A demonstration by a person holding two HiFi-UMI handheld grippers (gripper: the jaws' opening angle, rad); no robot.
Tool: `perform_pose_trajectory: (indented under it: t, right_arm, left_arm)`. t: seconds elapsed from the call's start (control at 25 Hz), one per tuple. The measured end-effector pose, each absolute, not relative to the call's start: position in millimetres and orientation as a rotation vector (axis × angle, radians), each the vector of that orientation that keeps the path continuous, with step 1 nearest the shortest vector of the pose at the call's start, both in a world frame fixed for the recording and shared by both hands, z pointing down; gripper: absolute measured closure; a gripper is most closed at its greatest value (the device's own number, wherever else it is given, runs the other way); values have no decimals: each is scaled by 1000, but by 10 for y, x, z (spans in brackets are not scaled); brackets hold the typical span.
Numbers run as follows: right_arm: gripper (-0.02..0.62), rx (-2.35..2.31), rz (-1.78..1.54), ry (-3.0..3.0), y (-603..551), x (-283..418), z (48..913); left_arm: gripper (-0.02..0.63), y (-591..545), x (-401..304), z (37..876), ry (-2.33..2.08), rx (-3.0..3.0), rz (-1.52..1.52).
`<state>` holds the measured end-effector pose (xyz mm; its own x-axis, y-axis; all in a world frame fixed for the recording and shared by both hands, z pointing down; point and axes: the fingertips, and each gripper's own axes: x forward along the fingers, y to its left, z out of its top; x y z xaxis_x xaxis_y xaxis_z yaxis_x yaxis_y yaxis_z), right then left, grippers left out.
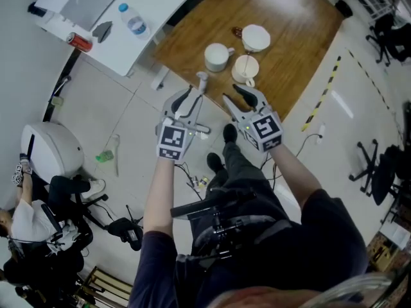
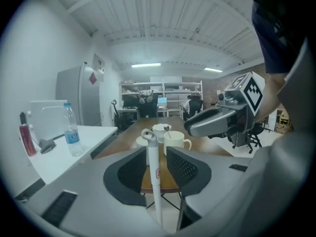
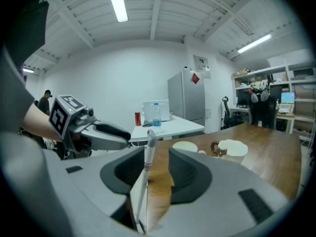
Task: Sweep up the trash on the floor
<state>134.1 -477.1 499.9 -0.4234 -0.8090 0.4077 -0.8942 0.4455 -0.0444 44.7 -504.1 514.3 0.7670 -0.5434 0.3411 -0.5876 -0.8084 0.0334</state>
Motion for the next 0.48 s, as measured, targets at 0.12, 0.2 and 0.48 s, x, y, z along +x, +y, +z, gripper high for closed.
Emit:
perform_pose_trajectory:
  t: [0.12, 0.2, 0.48]
  right_arm:
    - [413, 1443, 329, -2396, -4695, 1310, 4802]
    - [413, 1424, 289, -2413, -4647, 1263, 4651]
    - [413, 1298, 149, -2485, -4543, 1011, 4118]
  left_arm:
    - [477, -4982, 299, 4697, -992, 2862, 421]
    - [476, -4937, 190, 4406, -1049, 2902, 412]
    - [477, -4662, -219, 3703, -1189, 2920, 307]
